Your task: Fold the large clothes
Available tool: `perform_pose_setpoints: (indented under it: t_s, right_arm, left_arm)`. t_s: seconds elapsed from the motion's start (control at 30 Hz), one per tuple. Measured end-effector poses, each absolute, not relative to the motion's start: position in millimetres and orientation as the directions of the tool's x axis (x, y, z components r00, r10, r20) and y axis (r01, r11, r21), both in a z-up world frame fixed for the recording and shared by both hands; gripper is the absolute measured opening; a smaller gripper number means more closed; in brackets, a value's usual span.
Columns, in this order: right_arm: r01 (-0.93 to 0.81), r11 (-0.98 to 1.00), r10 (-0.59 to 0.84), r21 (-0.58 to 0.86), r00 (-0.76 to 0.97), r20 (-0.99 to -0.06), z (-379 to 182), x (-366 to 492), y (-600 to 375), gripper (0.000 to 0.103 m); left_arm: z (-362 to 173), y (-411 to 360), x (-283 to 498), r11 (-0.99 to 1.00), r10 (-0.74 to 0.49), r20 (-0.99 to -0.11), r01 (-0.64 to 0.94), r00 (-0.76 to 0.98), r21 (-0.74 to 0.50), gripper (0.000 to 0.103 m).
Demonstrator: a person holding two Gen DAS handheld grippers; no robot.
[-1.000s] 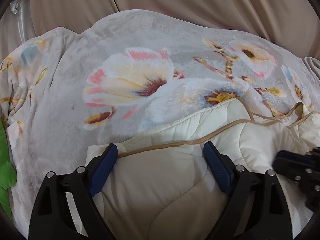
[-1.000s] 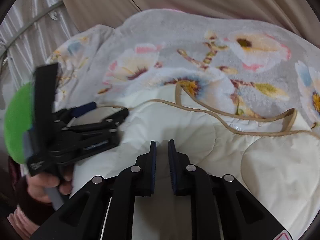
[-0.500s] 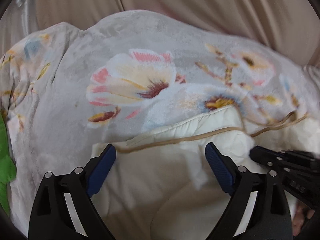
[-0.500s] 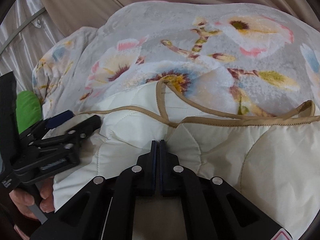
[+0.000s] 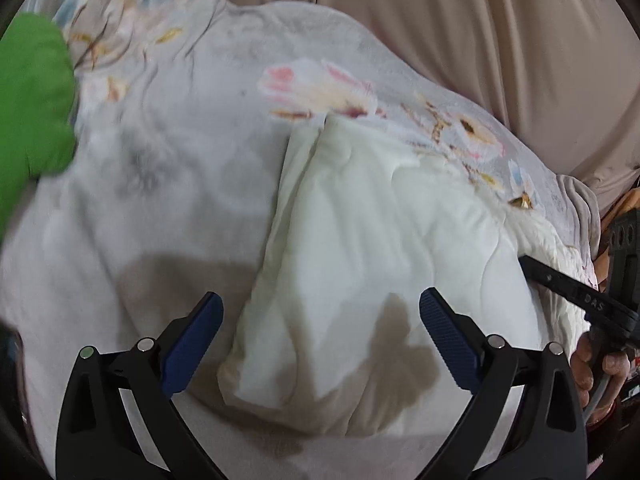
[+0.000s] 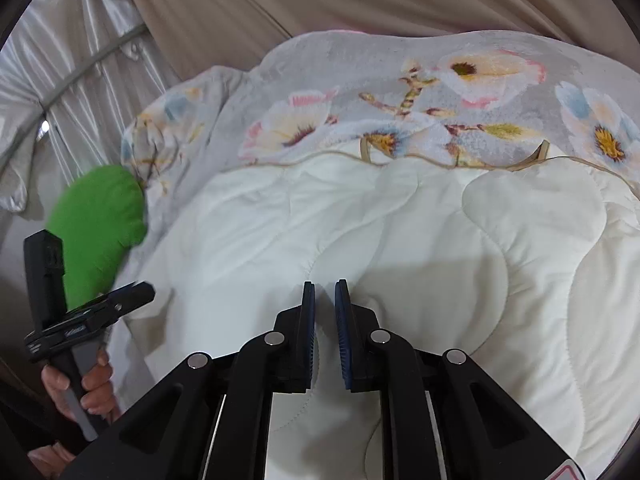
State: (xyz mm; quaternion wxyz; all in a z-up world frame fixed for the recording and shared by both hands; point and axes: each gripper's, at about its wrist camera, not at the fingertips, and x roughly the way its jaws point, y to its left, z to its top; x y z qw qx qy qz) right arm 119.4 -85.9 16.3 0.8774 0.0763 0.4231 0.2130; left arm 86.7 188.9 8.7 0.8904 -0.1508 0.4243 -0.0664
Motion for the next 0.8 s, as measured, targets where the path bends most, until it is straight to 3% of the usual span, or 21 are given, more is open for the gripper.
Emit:
perform_pose_setpoints:
  t_s: [0.2, 0.37, 0.8]
  right_arm:
    - [-0.283, 0.906, 0.421, 0.314, 0.540, -0.729, -6, 138, -88, 0.000]
    - [-0.257, 0.886, 0.464, 0.386, 0.515, -0.721, -17, 151, -95, 0.000]
    - [-0.248, 0.909, 0.417, 0.335, 0.551, -0.723, -15, 148, -87, 0.000]
  left_arm:
    - [-7, 184, 86, 0.939, -0.252, -0.743, -0.029, 0.620, -0.343, 0.098]
    - [-10, 183, 92, 0.937, -0.248, -0.740, -0.040, 0.625, -0.348, 0.098]
    - [-14, 180, 113, 0.935, -0.238, -0.711, -0.043, 0.661, -0.352, 0.098]
